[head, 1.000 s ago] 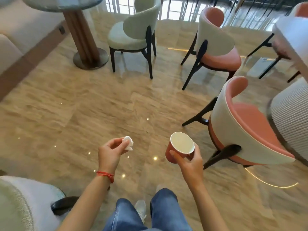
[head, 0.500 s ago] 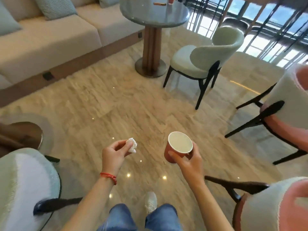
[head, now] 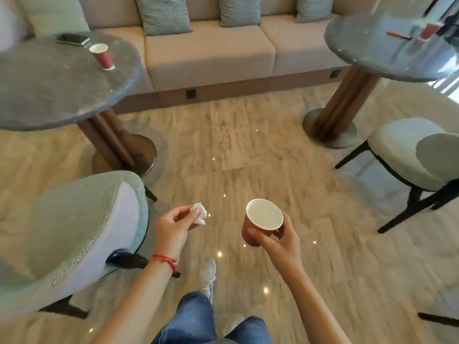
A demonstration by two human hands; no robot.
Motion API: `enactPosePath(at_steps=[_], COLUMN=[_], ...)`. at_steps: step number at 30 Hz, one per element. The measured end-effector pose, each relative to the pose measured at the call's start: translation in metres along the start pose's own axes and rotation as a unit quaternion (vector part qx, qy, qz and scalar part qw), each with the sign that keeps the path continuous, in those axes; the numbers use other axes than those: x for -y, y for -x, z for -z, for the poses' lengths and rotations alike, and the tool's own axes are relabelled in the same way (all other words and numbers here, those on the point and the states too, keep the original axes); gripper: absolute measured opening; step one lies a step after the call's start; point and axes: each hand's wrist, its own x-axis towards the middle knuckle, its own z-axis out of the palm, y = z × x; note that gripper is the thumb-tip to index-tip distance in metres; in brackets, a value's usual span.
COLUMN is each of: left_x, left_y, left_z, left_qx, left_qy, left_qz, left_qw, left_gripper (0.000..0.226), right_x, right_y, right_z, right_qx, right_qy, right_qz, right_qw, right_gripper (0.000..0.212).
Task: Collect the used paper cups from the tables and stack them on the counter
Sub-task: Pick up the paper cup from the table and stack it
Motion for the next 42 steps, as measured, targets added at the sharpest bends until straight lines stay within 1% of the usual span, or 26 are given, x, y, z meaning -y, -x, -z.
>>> enactPosePath(at_steps=[3, 5, 9, 12, 16, 18, 23, 27, 33, 36, 38, 42], left_x=[0.004, 0.015, 0.007, -0.01, -0.037, -0.049, -0.065, -0.073, -0.108, -0.127, -0.102, -0.099], left_y=[-0.036, -0.067, -0.135, -0.19, -0.255, -0.282, -0.345, -0.405, -0.495, -0.535, -0.567, -0.616], left_z=[0.005, 0.005, -0.001, -0.008, -0.016, -0.02, -0.033, -0.053, -0.091, -0.104, -0.109, -0.104], left_qx=[-0.032, -0.039, -0.044, -0.047, -0.027, -0.032, -0.063, -0.087, -0.118, -0.131, -0.146, -0.172], left_qy=[-0.009, -0.025, -0.007, 0.011, 0.017, 0.014, 0.019, 0.012, 0.035, 0.042, 0.041, 0.053], left_qz=[0.006, 0.0, 0.002, 0.014, 0.0, -0.007, -0.004, -0.006, -0.024, -0.028, -0.036, -0.022], left_qw=[0.999, 0.999, 0.999, 0.999, 1.0, 0.999, 0.998, 0.996, 0.992, 0.99, 0.988, 0.983], left_gripper=[0.01, 0.01, 0.003, 0.008, 0.013, 0.014, 0.012, 0.011, 0.013, 0.007, 0.006, 0.009], right_x=[0.002, -0.006, 0.009, 0.028, 0.049, 0.055, 0.064, 0.074, 0.111, 0.13, 0.107, 0.104], right_y=[-0.037, -0.068, -0.132, -0.181, -0.235, -0.26, -0.326, -0.4, -0.517, -0.569, -0.603, -0.651], right_z=[-0.015, -0.028, -0.053, -0.072, -0.097, -0.107, -0.124, -0.137, -0.155, -0.165, -0.185, -0.22], right_qx=[0.032, 0.043, 0.033, 0.025, 0.007, 0.008, 0.03, 0.044, 0.08, 0.098, 0.117, 0.137], right_qy=[-0.002, -0.006, -0.002, -0.008, -0.006, -0.01, 0.007, 0.008, 0.006, 0.023, 0.032, 0.043], right_qz=[-0.003, 0.0, 0.002, 0.0, 0.009, 0.006, 0.001, 0.006, 0.028, 0.026, 0.037, 0.032], right_qw=[0.999, 0.999, 0.999, 1.0, 1.0, 1.0, 1.0, 0.999, 0.996, 0.995, 0.992, 0.989], right_gripper=[0.055, 0.055, 0.055, 0.053, 0.051, 0.051, 0.051, 0.051, 0.053, 0.053, 0.053, 0.053])
